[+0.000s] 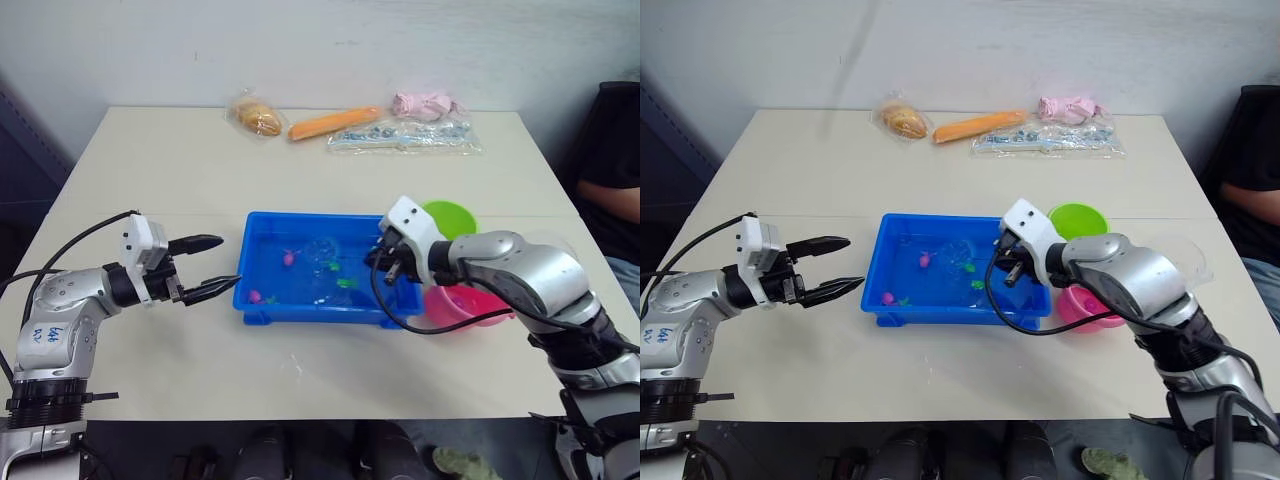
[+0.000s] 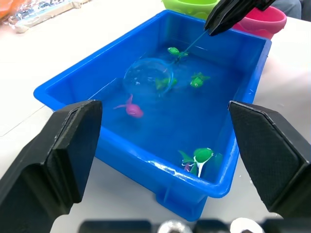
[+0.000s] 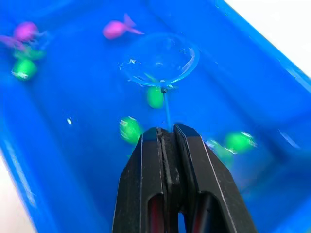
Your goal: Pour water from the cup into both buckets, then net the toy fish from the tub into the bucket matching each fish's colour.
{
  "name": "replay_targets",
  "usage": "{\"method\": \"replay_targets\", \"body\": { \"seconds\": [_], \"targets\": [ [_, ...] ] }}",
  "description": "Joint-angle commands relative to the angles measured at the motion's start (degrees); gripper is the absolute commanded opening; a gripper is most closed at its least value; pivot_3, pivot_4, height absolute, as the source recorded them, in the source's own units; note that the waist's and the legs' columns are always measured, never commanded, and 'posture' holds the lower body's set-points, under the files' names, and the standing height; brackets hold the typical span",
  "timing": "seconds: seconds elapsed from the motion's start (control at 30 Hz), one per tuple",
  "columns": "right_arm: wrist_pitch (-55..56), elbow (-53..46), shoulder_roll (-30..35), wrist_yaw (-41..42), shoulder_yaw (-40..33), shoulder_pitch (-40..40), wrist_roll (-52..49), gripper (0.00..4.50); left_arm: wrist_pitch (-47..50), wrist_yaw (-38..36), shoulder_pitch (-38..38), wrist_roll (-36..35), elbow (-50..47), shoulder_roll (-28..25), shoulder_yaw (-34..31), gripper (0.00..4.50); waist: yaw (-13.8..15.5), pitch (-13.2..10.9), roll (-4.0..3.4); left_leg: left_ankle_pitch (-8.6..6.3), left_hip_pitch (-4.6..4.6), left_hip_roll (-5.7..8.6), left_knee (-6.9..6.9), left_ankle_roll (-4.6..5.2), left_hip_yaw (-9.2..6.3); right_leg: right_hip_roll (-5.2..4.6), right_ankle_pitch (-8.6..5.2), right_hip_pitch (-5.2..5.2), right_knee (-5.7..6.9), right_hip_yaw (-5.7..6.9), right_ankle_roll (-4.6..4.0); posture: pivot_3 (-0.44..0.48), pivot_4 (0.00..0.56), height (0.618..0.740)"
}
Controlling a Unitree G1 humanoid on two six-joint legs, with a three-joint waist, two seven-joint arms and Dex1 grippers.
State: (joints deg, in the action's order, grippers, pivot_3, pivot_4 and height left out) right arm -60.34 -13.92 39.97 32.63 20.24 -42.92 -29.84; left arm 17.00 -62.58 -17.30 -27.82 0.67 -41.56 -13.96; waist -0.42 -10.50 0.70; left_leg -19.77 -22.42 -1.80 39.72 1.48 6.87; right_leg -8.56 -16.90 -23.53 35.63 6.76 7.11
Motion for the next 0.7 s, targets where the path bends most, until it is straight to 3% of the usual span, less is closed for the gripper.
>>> {"method": "replay_targets", "body": {
  "seconds": [0.03,0.33,0.47,0.7],
  "targets": [
    [-0.29,-0.12,-0.60,1.76,1.18,-1.46,2.57,0.00,-0.40,0.43,0.42,-0.42,-2.45,-0.83,-0.51,4.45,0.01,0.00,0.00,0.00,0.00,0.01,0.00,0.00,0.00,0.00,0.00,0.00,0.00,0.00,0.00,0.000,0.150,0.740],
    [2.31,3.22,-8.10,1.09,-1.46,-1.38,5.32,0.00,-0.58,0.90,1.00,-0.48,-2.90,-0.80,-0.59,4.45,-0.08,0.00,0.00,0.01,0.00,0.00,-0.01,-0.02,0.01,0.02,0.00,-0.01,0.01,0.01,0.00,0.000,0.150,0.740],
    [4.08,1.76,-6.79,2.18,-0.82,0.24,7.78,0.00,-0.83,0.65,1.22,-0.41,-2.81,-0.90,-0.53,4.45,-0.13,0.00,0.00,0.01,0.00,0.01,-0.01,-0.02,0.02,0.01,0.00,-0.01,0.01,0.01,0.00,0.000,0.150,0.740],
    [7.08,-6.16,-4.14,4.08,-10.64,7.10,4.93,0.00,0.02,-2.47,1.86,-1.31,-3.43,-2.91,0.11,4.45,-0.03,0.00,0.00,0.01,-0.02,0.01,-0.03,-0.04,0.02,0.03,0.00,-0.04,0.00,0.03,0.00,0.000,0.150,0.740]
  ]
}}
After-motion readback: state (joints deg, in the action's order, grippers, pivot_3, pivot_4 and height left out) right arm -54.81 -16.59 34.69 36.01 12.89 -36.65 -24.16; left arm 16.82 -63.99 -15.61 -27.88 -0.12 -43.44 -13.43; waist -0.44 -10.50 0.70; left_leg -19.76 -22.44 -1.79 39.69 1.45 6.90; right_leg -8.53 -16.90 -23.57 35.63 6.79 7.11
